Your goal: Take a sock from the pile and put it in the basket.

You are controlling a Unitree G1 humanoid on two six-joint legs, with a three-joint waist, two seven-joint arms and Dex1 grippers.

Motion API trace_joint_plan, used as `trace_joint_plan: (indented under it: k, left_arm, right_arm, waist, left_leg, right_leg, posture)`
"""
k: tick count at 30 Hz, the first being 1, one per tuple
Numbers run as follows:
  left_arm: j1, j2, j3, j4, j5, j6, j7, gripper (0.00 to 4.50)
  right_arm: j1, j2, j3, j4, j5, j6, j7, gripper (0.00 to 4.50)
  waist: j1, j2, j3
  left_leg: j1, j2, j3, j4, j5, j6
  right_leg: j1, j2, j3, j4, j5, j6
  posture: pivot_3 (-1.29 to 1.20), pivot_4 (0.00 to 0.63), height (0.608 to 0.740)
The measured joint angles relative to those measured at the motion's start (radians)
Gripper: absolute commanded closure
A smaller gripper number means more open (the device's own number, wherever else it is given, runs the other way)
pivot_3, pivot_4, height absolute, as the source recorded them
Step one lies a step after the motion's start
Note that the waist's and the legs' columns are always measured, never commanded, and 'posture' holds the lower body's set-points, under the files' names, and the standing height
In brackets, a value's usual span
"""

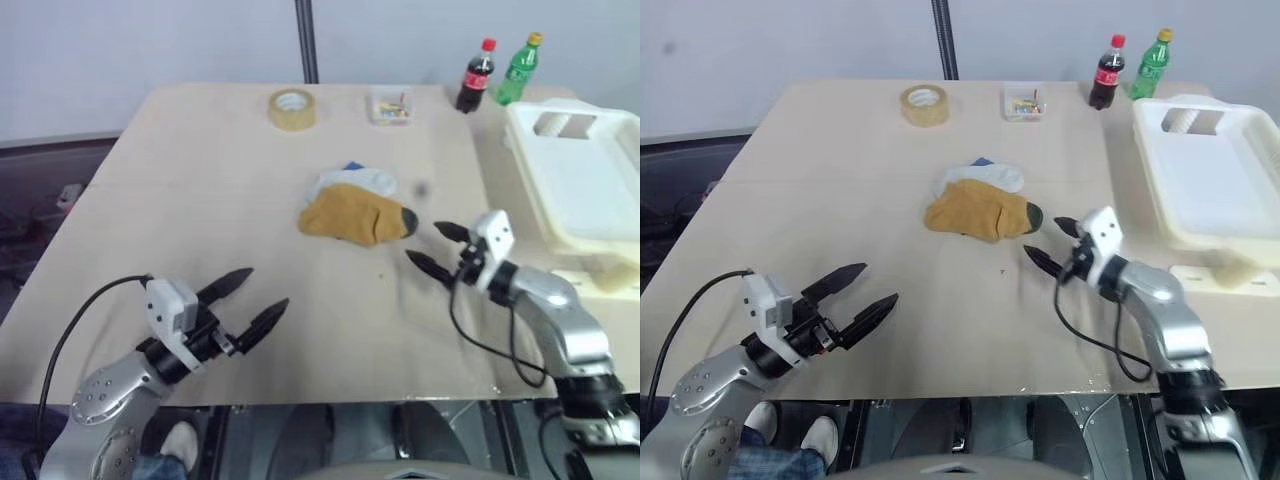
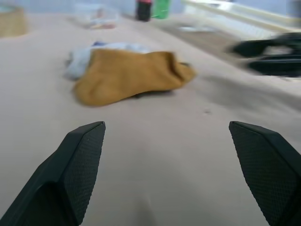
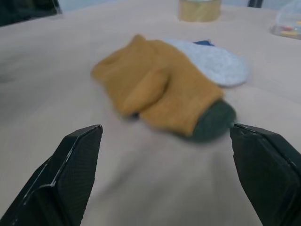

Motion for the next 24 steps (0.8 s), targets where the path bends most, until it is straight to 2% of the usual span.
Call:
trace_joint_plan:
  k: [5, 10, 11, 13, 16, 17, 19, 20, 24]
  left_arm:
    - [0.067, 0.005, 0.057, -0.018, -0.072, -0.016, -0.067, 0.00]
    - [0.090, 0.005, 0.067, -0.024, -0.080, -0.032, -0.077, 0.00]
    - [0.094, 0.004, 0.069, -0.025, -0.080, -0.034, -0.077, 0.00]
    - [0.101, 0.004, 0.070, -0.026, -0.080, -0.038, -0.077, 0.00]
    - [0.108, 0.002, 0.070, -0.026, -0.079, -0.043, -0.077, 0.00]
    - [0.108, 0.001, 0.070, -0.026, -0.079, -0.045, -0.077, 0.00]
    - [0.110, -0.002, 0.070, -0.026, -0.078, -0.050, -0.077, 0.00]
    - [0.113, -0.003, 0.070, -0.026, -0.076, -0.056, -0.077, 0.00]
    - [0.117, -0.005, 0.066, -0.026, -0.069, -0.064, -0.077, 0.00]
  right_arm:
    - [-0.107, 0.089, 0.039, 0.176, -0.045, -0.012, -0.029, 0.02]
    - [-0.167, 0.135, 0.053, 0.249, -0.058, -0.040, -0.025, 0.02]
    - [-0.175, 0.143, 0.057, 0.259, -0.061, -0.049, -0.023, 0.52]
    - [-0.186, 0.165, 0.062, 0.272, -0.065, -0.056, -0.019, 1.11]
    - [-0.200, 0.176, 0.080, 0.285, -0.080, -0.075, -0.006, 2.33]
    - [-0.202, 0.178, 0.081, 0.289, -0.082, -0.078, -0.004, 2.94]
    - [-0.202, 0.179, 0.081, 0.296, -0.087, -0.083, -0.003, 3.57]
    - [-0.202, 0.179, 0.081, 0.299, -0.090, -0.084, -0.003, 4.27]
    - [-0.194, 0.171, 0.080, 0.284, -0.091, -0.082, 0.003, 4.27]
  waist:
    - [-0.001, 0.000, 0.000]
    - [-0.006, 0.000, 0.000]
    - [-0.006, 0.000, 0.000]
    - [-0.007, 0.000, 0.000]
    - [-0.007, 0.000, 0.000]
    - [-0.007, 0.000, 0.000]
    - [-0.006, 0.000, 0.000]
    - [-0.007, 0.000, 0.000]
    - [-0.008, 0.000, 0.000]
  left_leg:
    - [-0.003, -0.002, 0.000, -0.003, 0.000, 0.000]
    - [-0.002, -0.001, 0.001, -0.004, 0.000, 0.000]
    - [-0.002, -0.001, 0.001, -0.004, 0.000, 0.000]
    - [-0.002, -0.001, 0.001, -0.004, 0.000, 0.000]
    - [-0.002, -0.001, 0.001, -0.004, 0.000, 0.000]
    - [-0.002, -0.001, 0.001, -0.004, 0.000, 0.000]
    - [-0.002, -0.001, 0.001, -0.004, 0.000, 0.000]
    - [-0.002, -0.001, 0.001, -0.004, 0.000, 0.000]
    - [-0.002, -0.001, 0.001, -0.004, 0.000, 0.000]
  right_leg:
    - [-0.003, -0.003, -0.001, -0.002, 0.000, 0.000]
    - [-0.005, -0.002, 0.000, 0.001, 0.000, 0.000]
    - [-0.005, -0.002, 0.000, 0.001, 0.000, 0.000]
    - [-0.005, -0.002, 0.000, 0.001, 0.000, 0.000]
    - [-0.005, -0.002, 0.000, 0.001, 0.000, 0.000]
    - [-0.005, -0.002, 0.000, 0.001, 0.000, 0.000]
    - [-0.005, -0.002, 0.000, 0.001, 0.000, 0.000]
    - [-0.005, -0.002, 0.000, 0.001, 0.000, 0.000]
    - [-0.005, -0.002, 0.000, 0.001, 0.000, 0.000]
  posture:
    - [0.00, 0.150, 0.740]
    - [0.00, 0.150, 0.740]
    - [0.00, 0.150, 0.740]
    - [0.00, 0.150, 0.740]
    - [0.00, 0.150, 0.740]
    - [0.00, 0.150, 0.740]
    - [0.00, 0.150, 0.740]
    - [0.00, 0.150, 0.740]
    - [0.00, 0.150, 0.740]
